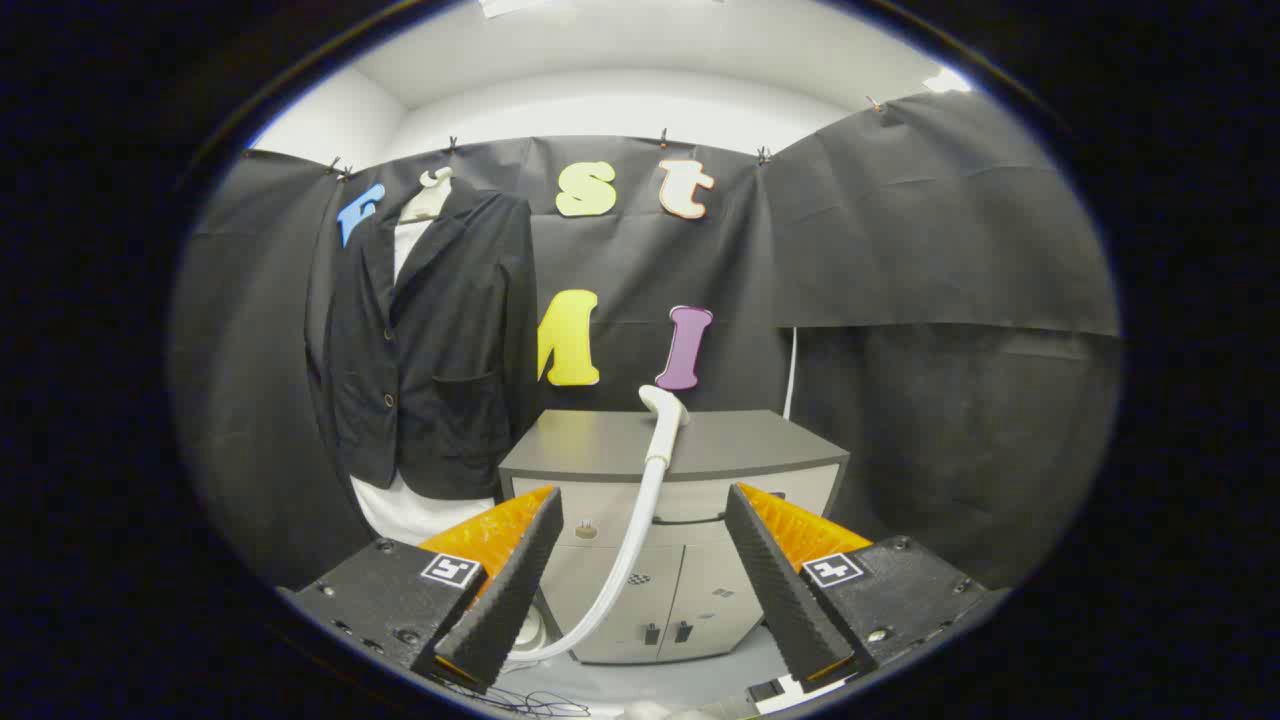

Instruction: Iron the clothes twice with a garment steamer, once on the left side and once on the right side.

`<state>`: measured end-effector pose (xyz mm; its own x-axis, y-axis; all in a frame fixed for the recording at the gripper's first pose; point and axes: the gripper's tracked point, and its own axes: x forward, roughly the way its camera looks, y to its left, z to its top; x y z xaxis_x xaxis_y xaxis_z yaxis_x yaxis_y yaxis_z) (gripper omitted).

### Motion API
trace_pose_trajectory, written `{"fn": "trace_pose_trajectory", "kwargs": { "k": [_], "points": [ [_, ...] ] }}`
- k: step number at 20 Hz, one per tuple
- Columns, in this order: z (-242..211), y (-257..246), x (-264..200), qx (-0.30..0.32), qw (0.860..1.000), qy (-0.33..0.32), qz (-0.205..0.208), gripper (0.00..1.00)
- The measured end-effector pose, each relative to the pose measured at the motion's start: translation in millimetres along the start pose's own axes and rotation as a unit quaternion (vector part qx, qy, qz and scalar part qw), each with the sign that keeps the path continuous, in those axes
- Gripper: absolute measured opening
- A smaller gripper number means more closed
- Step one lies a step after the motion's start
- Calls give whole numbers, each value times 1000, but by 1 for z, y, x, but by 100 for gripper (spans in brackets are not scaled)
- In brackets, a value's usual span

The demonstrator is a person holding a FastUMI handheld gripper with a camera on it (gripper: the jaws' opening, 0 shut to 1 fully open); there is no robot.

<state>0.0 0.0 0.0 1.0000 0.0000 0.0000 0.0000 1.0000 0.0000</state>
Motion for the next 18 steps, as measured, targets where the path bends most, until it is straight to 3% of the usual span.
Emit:
{"fn": "trace_pose_trajectory", "kwargs": {
  "k": [18],
  "points": [
    [17,14,24,-17,1000,23,-13,100]
  ]
}}
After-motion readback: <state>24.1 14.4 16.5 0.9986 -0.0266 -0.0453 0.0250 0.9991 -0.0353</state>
